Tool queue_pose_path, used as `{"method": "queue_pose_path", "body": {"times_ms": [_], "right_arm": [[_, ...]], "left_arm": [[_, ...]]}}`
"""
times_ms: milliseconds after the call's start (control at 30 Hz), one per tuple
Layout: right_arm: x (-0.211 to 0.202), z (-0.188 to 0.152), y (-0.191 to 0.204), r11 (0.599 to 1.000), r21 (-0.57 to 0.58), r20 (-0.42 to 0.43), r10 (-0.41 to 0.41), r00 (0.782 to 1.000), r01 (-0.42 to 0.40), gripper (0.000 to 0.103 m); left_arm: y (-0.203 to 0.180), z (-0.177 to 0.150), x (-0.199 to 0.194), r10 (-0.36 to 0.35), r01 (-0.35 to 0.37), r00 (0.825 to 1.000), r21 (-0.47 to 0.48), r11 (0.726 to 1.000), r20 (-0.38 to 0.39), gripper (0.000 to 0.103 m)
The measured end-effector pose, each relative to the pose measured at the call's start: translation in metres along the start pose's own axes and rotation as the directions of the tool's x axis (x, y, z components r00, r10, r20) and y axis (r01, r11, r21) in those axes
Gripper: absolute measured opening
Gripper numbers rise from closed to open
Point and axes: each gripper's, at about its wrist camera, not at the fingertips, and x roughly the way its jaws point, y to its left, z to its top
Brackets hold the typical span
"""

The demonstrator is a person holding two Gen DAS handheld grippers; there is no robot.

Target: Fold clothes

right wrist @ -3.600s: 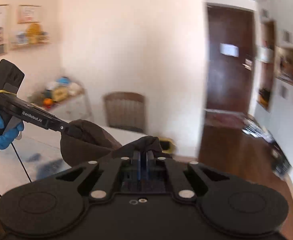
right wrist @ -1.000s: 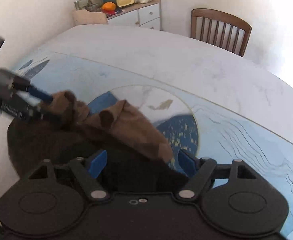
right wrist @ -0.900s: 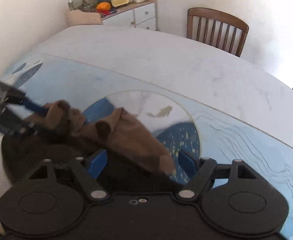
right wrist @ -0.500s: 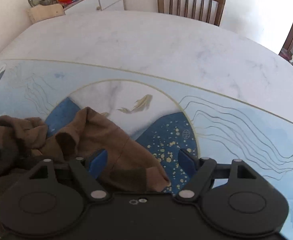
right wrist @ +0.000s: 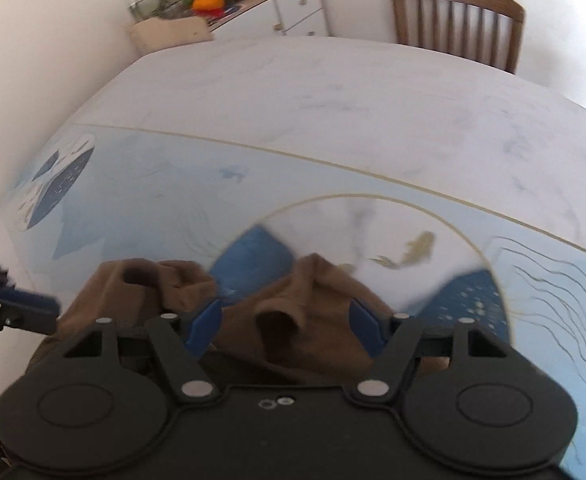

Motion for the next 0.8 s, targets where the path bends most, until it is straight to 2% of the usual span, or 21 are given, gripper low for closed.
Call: {"method": "queue_pose_path", "body": {"times_ms": [67,100,133,233,400,433,467,533,633,733,800], "right_arm": [[0.004,0.001,0.005,1.0,-0.025,-0.011,-0.007,1.0,0.007,0.103],[0.006,0.002,0.005,0.999,-0.032,-0.02,-0.014,1.0,0.014,0.103],[0.009,0.001,0.005,0.999,-0.03,-0.028,-0.018,0.999,0.017,0.103],[0.016,0.0,0.002,0.999,-0.022,-0.046,-0.027,0.999,0.026,0.103],[0.022,-0.002,0.006,1.0,0.0,-0.066,-0.018,0.998,0.018,0.103],[0.025,-0.003,0.009,1.0,-0.008,-0.078,-0.021,0.997,0.021,0.103],[0.027,-0.004,0.011,1.0,-0.016,-0.091,-0.025,0.996,0.024,0.103],[0.031,-0.005,0.015,0.998,-0.036,-0.103,-0.05,0.993,0.047,0.103],[0.025,-0.001,0.012,0.998,-0.023,-0.078,-0.062,0.995,0.06,0.103],[0.008,0.013,0.004,0.996,-0.004,0.007,-0.086,0.996,0.086,0.103],[-0.007,0.027,-0.002,0.989,-0.026,0.074,-0.141,0.987,0.144,0.103]], "left_arm": [[-0.012,0.009,0.011,0.019,-0.019,1.0,0.059,0.998,0.004,0.051],[-0.017,0.012,0.016,0.027,-0.028,1.0,0.084,0.996,0.01,0.071],[-0.022,0.015,0.021,0.034,-0.036,0.999,0.106,0.994,0.019,0.076],[-0.029,0.021,0.044,0.058,-0.056,0.998,0.146,0.988,-0.011,0.076],[-0.025,0.02,0.069,0.105,-0.098,0.993,0.137,0.986,-0.045,0.076],[-0.024,0.018,0.07,0.111,-0.105,0.993,0.131,0.986,-0.042,0.073],[-0.023,0.016,0.07,0.118,-0.113,0.992,0.124,0.986,-0.038,0.066],[-0.02,0.015,0.066,0.121,-0.118,0.992,0.113,0.987,-0.022,0.023],[-0.012,0.017,0.054,0.118,-0.119,0.993,0.068,0.991,0.019,0.012],[-0.002,0.024,0.039,0.168,-0.172,0.983,0.047,0.984,0.079,0.01],[0.01,0.032,0.027,0.204,-0.208,0.971,0.019,0.978,0.124,0.01]]}}
